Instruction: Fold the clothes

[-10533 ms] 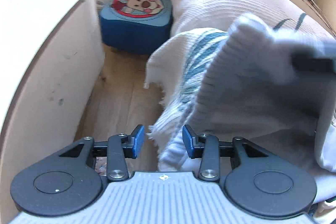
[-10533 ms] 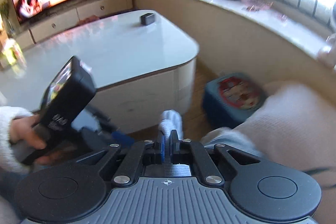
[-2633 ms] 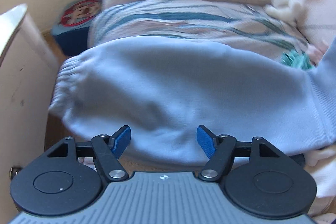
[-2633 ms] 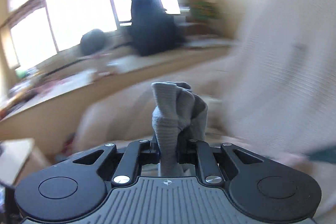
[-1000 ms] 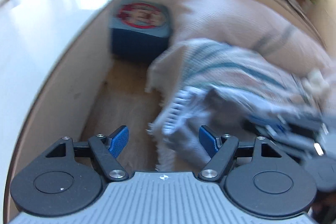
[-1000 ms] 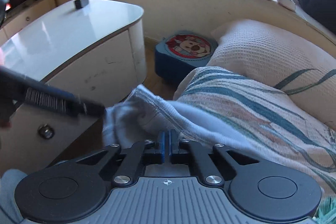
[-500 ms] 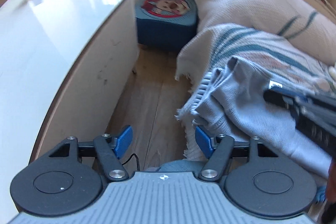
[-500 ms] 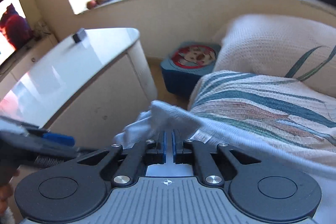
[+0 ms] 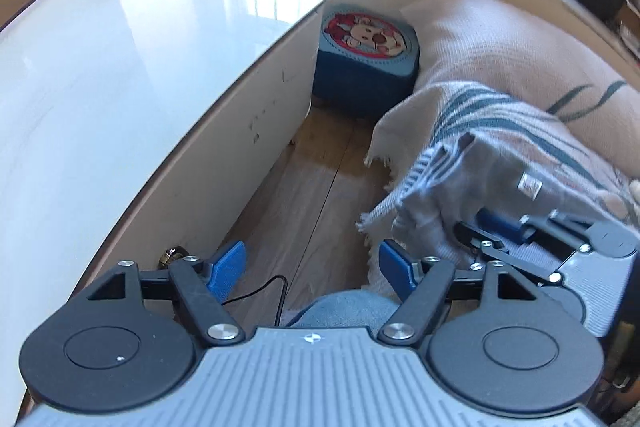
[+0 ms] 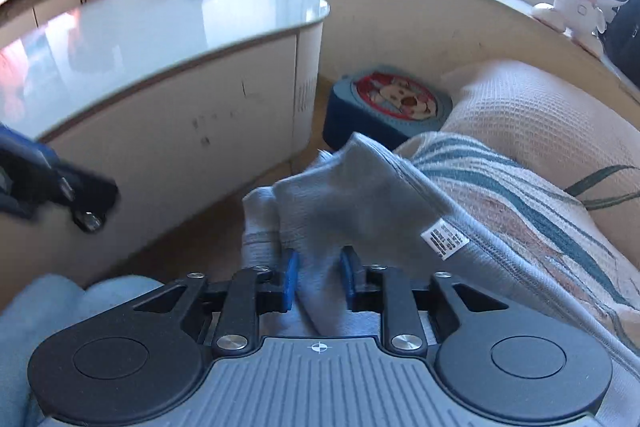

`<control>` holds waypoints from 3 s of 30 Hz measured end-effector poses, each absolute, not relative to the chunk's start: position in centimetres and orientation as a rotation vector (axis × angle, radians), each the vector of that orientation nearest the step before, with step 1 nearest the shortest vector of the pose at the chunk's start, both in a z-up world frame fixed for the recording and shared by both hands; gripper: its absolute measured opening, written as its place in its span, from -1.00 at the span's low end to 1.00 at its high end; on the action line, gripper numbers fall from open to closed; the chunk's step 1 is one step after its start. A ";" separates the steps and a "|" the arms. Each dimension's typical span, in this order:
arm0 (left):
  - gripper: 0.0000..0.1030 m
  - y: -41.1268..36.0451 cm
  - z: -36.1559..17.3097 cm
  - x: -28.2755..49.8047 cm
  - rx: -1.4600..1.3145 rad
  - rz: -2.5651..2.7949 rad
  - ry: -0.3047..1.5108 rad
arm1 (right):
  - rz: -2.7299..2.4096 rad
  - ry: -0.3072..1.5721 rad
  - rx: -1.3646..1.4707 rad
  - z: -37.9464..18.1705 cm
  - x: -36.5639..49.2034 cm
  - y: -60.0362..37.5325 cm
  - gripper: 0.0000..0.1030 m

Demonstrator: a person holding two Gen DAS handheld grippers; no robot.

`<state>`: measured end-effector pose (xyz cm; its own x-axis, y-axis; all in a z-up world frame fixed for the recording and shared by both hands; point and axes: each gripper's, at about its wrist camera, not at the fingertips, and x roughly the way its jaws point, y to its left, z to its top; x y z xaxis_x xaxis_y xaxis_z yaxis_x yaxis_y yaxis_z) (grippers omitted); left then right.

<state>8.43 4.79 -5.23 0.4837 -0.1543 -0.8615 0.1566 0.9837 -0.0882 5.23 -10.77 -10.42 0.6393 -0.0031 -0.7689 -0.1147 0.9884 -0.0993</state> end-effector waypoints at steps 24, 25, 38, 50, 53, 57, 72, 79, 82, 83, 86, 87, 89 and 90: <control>0.68 -1.6 -6.9 13.5 0.107 -0.323 1.100 | -0.106 0.761 0.199 -5.1 -3.3 -19.6 -0.06; 0.72 -1.7 -7.2 13.8 0.112 -0.330 1.111 | -0.142 0.753 0.237 -4.7 -4.5 -20.7 -0.01; 0.81 0.7 -9.8 18.0 0.005 -0.383 1.202 | -0.410 0.746 0.579 -5.2 -12.1 -27.6 0.29; 0.81 -1.2 -12.5 20.2 -0.035 -0.460 1.279 | -0.477 0.762 0.607 -5.9 -12.0 -27.9 0.36; 0.81 -1.5 -12.6 20.7 -0.070 -0.492 1.282 | -0.493 0.757 0.612 -6.1 -12.5 -28.3 0.38; 0.81 -0.9 -11.7 20.5 -0.196 -0.596 1.283 | -0.505 0.766 0.626 -6.6 -12.5 -28.6 0.39; 0.99 1.6 -9.9 19.4 -0.384 -0.720 1.216 | -0.511 0.776 0.606 -7.0 -11.9 -28.7 0.43; 1.00 -2.0 -12.1 19.2 -0.260 -0.760 1.255 | -0.465 0.775 0.571 -7.1 -11.0 -27.5 0.43; 1.00 -2.8 -14.0 19.9 -0.244 -0.774 1.295 | -0.468 0.767 0.570 -7.0 -11.2 -27.3 0.44; 1.00 -2.7 -14.7 20.1 -0.265 -0.785 1.310 | -0.471 0.765 0.572 -6.9 -11.3 -27.2 0.44; 1.00 -1.7 -16.0 20.7 -0.377 -0.790 1.343 | -0.483 0.763 0.580 -7.0 -11.8 -27.4 0.44; 1.00 -1.5 -16.2 20.8 -0.413 -0.784 1.349 | -0.486 0.764 0.585 -7.0 -11.9 -27.5 0.44; 1.00 -1.5 -16.3 20.9 -0.438 -0.770 1.357 | -0.487 0.775 0.594 -7.4 -11.9 -27.8 0.44; 1.00 -1.8 -16.5 21.0 -0.419 -0.768 1.361 | -0.484 0.781 0.597 -7.5 -11.8 -27.9 0.44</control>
